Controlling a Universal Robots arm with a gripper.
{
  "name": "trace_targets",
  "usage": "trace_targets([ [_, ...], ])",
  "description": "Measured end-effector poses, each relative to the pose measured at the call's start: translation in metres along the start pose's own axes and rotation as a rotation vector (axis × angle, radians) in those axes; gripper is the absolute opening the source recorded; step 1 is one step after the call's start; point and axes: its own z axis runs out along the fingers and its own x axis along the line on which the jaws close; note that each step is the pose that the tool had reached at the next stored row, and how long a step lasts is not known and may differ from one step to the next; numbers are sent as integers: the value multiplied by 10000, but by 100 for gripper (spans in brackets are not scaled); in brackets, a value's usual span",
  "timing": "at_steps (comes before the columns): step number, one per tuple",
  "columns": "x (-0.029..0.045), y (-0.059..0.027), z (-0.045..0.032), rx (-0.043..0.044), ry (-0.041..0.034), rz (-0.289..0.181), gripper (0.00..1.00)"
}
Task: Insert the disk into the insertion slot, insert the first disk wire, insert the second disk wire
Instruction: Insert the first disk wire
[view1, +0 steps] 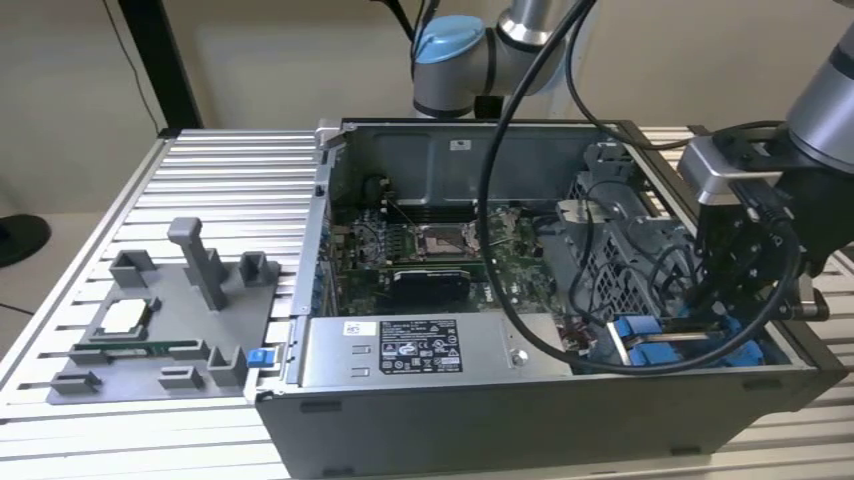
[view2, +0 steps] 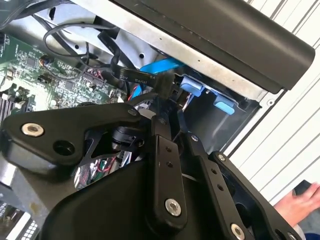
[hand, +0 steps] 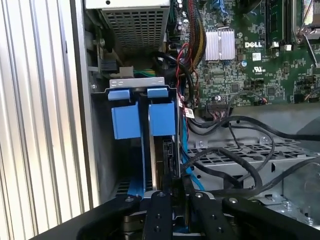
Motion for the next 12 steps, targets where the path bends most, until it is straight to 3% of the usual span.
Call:
trace_targets([
  [12,11,1,96,-2,0,2,0],
])
